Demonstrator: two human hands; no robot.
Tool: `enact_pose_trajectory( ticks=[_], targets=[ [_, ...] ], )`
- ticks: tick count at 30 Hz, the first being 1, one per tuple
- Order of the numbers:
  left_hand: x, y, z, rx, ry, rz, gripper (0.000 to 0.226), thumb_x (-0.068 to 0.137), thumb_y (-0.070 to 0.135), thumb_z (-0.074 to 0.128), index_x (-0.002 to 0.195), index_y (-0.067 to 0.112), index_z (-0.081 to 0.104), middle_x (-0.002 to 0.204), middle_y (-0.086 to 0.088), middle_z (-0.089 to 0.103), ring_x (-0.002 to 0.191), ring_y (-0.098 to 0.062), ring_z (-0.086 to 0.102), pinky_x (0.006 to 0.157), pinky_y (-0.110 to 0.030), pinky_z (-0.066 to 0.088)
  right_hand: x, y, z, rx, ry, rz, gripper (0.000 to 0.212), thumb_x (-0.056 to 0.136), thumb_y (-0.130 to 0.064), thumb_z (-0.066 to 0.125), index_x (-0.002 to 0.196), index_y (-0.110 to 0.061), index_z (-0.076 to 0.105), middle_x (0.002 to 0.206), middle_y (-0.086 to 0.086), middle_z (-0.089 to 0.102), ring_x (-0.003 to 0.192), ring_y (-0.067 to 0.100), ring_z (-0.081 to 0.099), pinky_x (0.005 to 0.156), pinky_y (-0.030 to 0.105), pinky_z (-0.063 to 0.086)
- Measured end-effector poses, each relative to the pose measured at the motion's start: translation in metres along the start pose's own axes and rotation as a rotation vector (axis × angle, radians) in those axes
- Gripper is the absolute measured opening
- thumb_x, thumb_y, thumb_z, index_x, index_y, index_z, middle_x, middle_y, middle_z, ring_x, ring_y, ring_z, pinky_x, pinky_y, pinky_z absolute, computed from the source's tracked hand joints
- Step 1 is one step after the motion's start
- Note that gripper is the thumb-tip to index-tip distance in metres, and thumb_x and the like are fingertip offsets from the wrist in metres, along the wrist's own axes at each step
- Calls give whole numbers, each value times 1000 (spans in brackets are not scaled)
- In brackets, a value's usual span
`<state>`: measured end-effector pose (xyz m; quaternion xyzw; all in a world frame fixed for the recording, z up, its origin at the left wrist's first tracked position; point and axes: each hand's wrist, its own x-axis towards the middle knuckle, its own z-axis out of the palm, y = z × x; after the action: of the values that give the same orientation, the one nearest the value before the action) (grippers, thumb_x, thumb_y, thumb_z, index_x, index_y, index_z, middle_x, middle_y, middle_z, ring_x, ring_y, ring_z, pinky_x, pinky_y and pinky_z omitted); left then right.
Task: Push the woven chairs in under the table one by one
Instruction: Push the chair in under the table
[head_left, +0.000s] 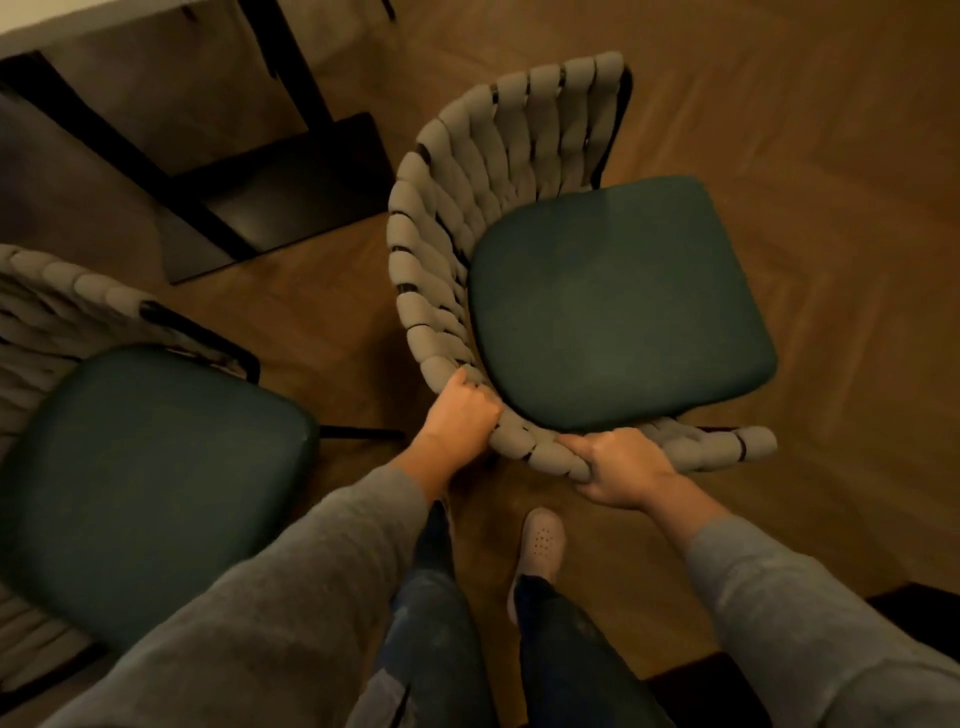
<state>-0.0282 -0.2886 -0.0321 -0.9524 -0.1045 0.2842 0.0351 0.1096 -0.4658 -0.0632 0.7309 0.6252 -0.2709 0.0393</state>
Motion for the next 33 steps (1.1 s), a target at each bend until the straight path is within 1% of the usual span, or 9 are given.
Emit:
enact_pose_trajectory(
  ticks=[5, 8, 11, 14, 18, 23, 27, 30, 33],
  targets=[
    [0, 22, 2, -30, 63, 174, 34, 90, 32, 55, 121, 17, 55, 111, -4, 64, 104, -24, 57, 100, -41, 33, -32, 22, -1, 18, -91, 53, 51, 78, -45, 59, 129, -40, 50, 111, -5, 68, 96, 21, 65, 73, 31, 48],
    [-1, -8, 4, -41, 57, 336, 56, 86, 35, 62, 137, 21, 44, 127, -2, 57, 121, -23, 50, 108, -43, 27, -30, 11, -5, 103, -126, 152, 57, 78, -54, 60, 131, -39, 49, 115, -4, 64, 103, 21, 63, 76, 30, 47],
    [10, -54, -2, 41, 38, 362, 60, 85, 34, 64, 140, 26, 42, 140, -1, 49, 135, -23, 38, 115, -48, 13, -2, -29, -11, 203, -124, 217, 77, 77, -72, 56, 139, -30, 43, 120, 1, 62, 107, 24, 61, 79, 33, 47],
    [34, -102, -15, 145, -4, 329, 54, 88, 29, 61, 139, 28, 43, 143, -1, 46, 139, -23, 32, 117, -54, 4, 41, -84, -14, 353, 9, 395, 78, 81, -62, 61, 142, -20, 35, 127, 7, 56, 111, 27, 57, 83, 36, 47],
    [66, -146, -34, 358, -57, 333, 58, 86, 18, 64, 139, 27, 43, 147, -3, 43, 143, -26, 25, 118, -55, 7, 96, -127, -25, 417, 107, 624, 89, 86, -50, 62, 153, -20, 11, 141, 12, 44, 122, 31, 50, 93, 43, 48],
    [99, -172, -41, 486, -67, 583, 48, 88, 26, 60, 134, 27, 49, 141, -3, 49, 142, -28, 27, 117, -54, 6, 115, -131, -26, 438, 145, 676, 53, 89, -37, 58, 139, -27, 42, 126, 6, 60, 109, 28, 61, 86, 39, 51],
    [117, -197, -49, 455, -104, 655, 58, 86, 42, 57, 141, 29, 42, 143, -2, 46, 142, -27, 26, 118, -50, 2, 116, -129, -24, 415, 205, 641, 46, 90, -33, 54, 135, -26, 48, 118, 5, 66, 101, 27, 65, 82, 37, 52],
    [132, -211, -63, 438, -90, 600, 49, 86, 34, 60, 134, 30, 47, 128, 0, 57, 127, -23, 45, 117, -48, 19, 117, -118, -26, 429, 235, 615, 45, 89, -32, 55, 134, -26, 48, 111, 6, 69, 94, 29, 67, 76, 37, 53],
    [143, -204, -72, 409, -37, 537, 30, 89, 32, 56, 119, 29, 58, 111, 3, 64, 109, -19, 56, 107, -42, 32, 115, -88, -30, 416, 256, 609, 46, 86, -32, 57, 131, -29, 50, 107, 4, 70, 91, 29, 67, 72, 36, 51]
  ],
)
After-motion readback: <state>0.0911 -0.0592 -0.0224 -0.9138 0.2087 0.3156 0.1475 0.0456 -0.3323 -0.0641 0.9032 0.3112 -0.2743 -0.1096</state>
